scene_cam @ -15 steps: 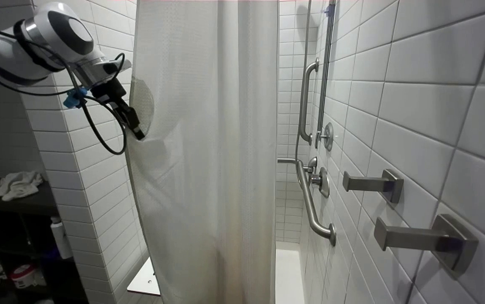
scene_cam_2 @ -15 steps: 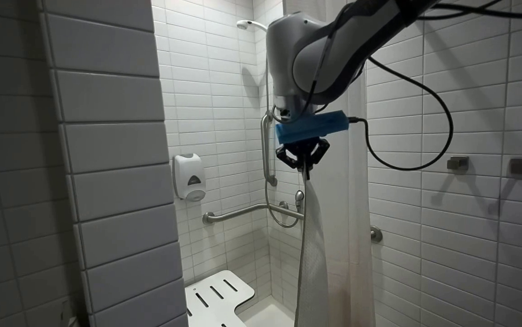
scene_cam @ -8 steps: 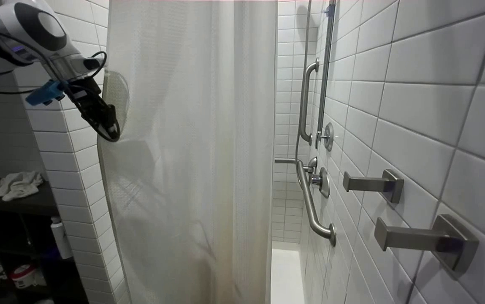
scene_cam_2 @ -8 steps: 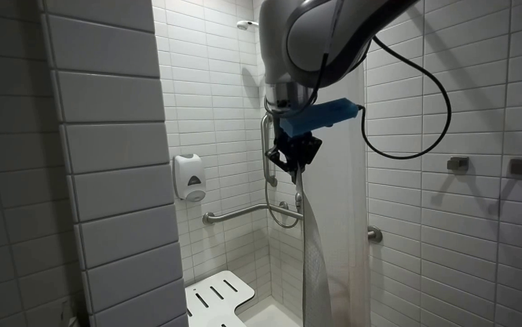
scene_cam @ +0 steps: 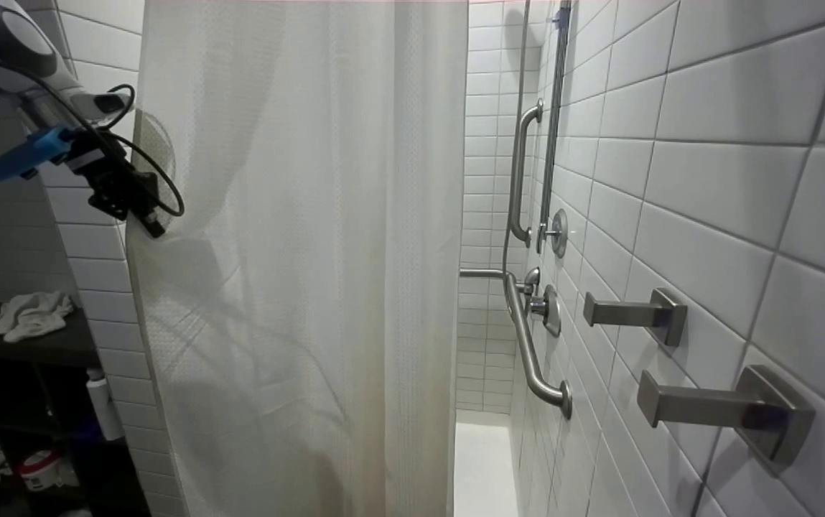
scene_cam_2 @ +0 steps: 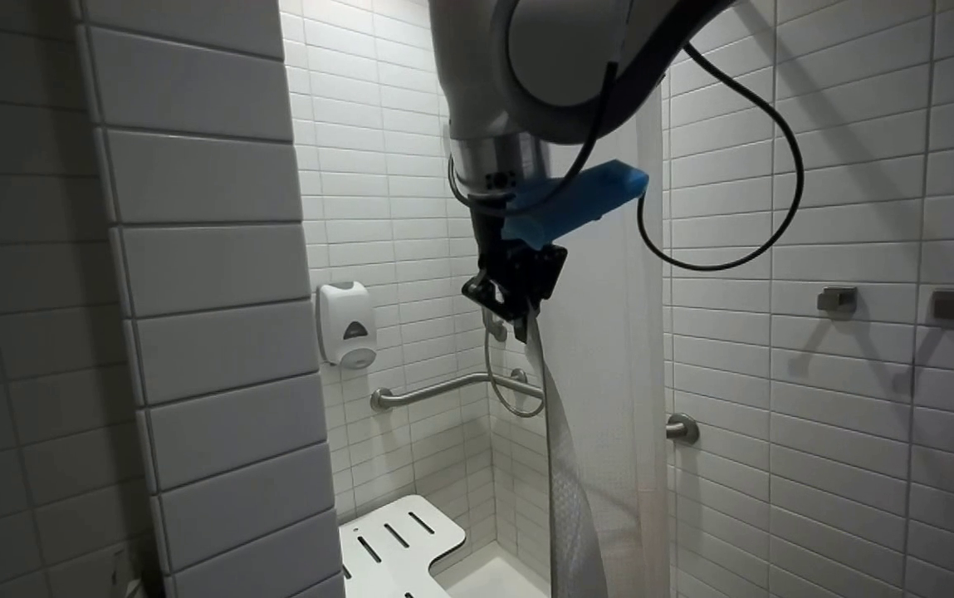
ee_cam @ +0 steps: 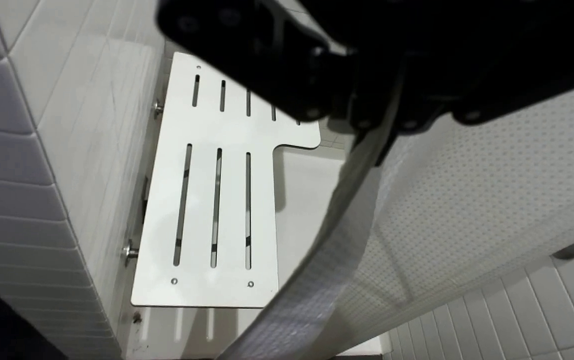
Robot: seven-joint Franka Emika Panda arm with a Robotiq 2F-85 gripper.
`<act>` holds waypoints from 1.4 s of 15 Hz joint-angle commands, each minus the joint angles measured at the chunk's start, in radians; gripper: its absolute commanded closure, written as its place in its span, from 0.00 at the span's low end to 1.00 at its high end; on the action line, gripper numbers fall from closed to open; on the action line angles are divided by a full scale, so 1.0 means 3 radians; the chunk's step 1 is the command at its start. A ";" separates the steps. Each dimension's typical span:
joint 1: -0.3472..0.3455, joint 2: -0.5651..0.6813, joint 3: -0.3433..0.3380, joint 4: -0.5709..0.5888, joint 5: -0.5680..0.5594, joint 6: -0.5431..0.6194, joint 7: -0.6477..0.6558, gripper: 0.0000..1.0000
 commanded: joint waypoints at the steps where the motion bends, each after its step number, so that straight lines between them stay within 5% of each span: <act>1: 0.0060 -0.0094 0.0056 -0.0058 0.0006 -0.0040 -0.0278 1.00; 21: 0.0665 -0.0270 0.0270 -0.0182 -0.0395 0.0062 -0.1828 1.00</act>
